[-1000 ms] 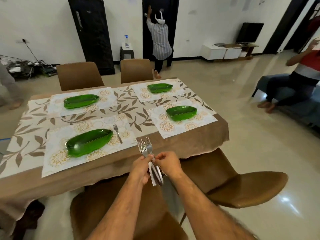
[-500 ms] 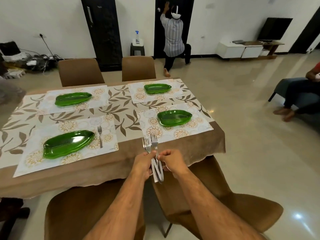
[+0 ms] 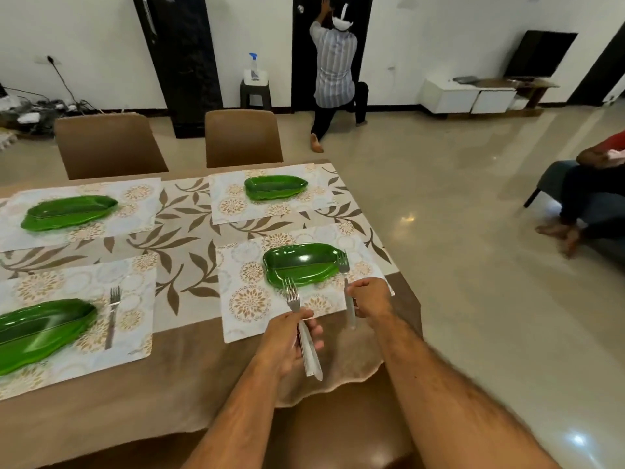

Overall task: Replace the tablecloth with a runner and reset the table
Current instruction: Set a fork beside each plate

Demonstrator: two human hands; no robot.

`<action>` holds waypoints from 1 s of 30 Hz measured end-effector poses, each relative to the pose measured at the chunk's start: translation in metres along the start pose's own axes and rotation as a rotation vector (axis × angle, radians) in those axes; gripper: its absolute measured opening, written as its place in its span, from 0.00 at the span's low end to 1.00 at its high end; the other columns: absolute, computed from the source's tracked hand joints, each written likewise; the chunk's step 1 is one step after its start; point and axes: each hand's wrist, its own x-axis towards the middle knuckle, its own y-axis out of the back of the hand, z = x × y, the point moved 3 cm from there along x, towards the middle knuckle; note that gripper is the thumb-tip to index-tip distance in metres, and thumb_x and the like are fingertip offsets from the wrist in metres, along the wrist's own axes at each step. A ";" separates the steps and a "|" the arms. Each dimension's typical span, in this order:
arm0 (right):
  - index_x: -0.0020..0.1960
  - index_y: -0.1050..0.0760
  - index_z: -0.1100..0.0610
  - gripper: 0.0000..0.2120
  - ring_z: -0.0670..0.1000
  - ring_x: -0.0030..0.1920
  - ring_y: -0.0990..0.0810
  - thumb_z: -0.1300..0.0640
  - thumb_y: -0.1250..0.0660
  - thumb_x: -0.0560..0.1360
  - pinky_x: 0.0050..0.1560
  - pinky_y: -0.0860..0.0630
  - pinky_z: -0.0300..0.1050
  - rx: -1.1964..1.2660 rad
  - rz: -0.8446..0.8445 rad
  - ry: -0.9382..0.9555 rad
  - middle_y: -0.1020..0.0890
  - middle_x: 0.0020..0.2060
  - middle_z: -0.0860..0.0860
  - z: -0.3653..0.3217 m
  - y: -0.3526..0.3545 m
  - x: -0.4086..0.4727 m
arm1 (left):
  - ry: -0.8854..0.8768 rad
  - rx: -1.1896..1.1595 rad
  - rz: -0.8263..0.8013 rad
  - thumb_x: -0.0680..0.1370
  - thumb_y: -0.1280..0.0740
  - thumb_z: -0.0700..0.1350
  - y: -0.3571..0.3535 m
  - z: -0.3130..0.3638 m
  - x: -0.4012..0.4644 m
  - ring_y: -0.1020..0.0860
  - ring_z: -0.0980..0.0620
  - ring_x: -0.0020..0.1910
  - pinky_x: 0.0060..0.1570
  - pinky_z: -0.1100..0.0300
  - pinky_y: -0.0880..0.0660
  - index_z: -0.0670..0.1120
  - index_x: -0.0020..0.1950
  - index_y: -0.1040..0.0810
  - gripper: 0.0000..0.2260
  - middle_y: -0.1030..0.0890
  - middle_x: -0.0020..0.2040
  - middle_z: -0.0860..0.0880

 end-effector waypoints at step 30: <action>0.47 0.19 0.56 0.07 0.57 0.48 0.18 0.56 0.35 0.76 0.37 0.31 0.40 -0.503 -0.109 0.242 0.17 0.44 0.55 -0.001 0.042 0.135 | -0.097 -0.113 0.089 0.84 0.42 0.41 -0.106 -0.030 0.071 0.19 0.48 0.39 0.50 0.47 0.21 0.39 0.58 0.24 0.10 0.20 0.37 0.46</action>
